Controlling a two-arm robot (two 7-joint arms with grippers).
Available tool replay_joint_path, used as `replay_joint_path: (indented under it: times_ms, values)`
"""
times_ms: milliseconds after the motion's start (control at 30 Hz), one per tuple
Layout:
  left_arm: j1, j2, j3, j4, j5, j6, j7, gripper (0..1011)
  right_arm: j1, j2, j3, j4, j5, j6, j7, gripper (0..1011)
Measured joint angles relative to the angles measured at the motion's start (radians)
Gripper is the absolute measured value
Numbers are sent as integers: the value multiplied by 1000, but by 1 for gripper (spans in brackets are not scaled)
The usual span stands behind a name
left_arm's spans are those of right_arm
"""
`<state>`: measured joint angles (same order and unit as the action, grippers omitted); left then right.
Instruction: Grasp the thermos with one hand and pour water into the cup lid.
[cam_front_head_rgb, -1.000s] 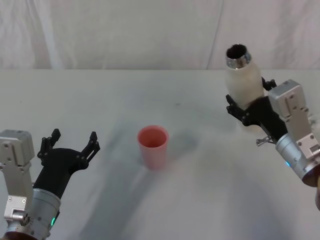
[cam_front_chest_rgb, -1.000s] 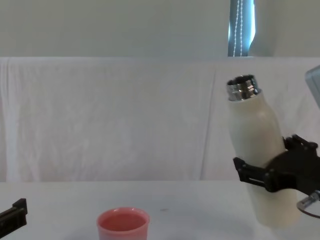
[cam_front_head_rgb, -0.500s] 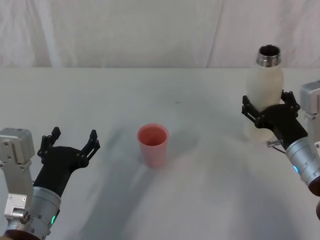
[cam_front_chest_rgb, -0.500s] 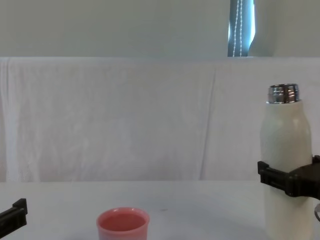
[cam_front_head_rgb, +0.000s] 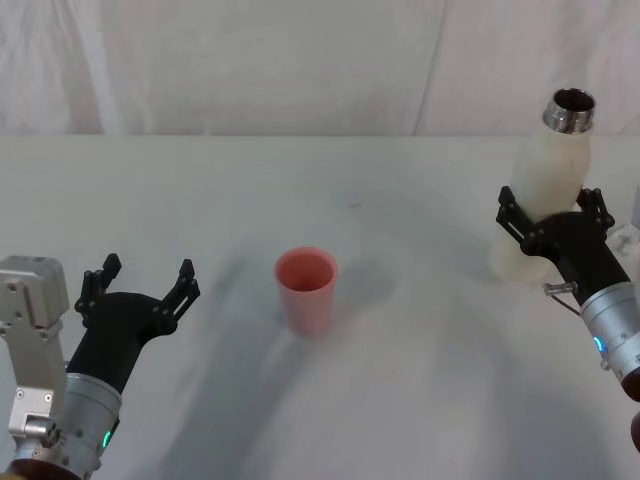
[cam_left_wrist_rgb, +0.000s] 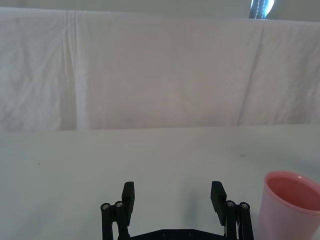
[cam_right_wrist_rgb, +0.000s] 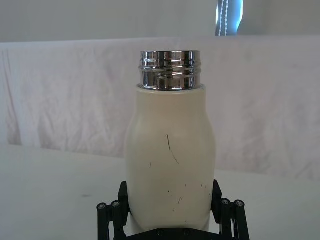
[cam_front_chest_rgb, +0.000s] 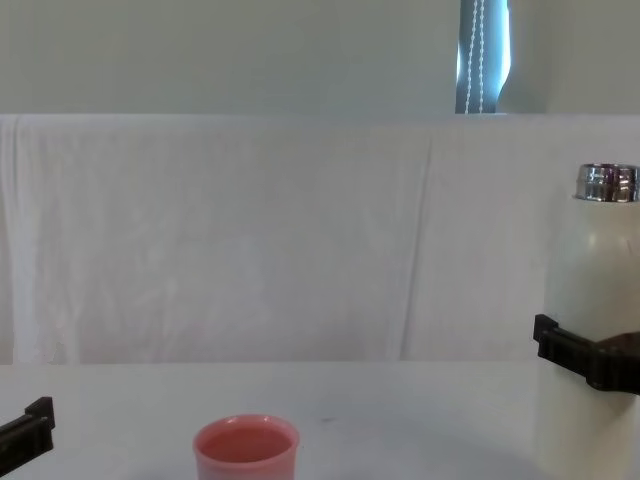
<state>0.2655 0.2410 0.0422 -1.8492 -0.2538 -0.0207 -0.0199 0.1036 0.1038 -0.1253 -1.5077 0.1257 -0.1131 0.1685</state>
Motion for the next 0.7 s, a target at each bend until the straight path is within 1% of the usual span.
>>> replay_joint_path:
  times_ms: [400, 700]
  values:
    - [0, 0, 0, 0, 0, 0, 0, 1001, -8, 8, -3, 17, 2, -12, -1, 951]
    - [0, 0, 0, 0, 0, 0, 0, 1001, -6, 17, -9, 35, -3, -32, 7, 951]
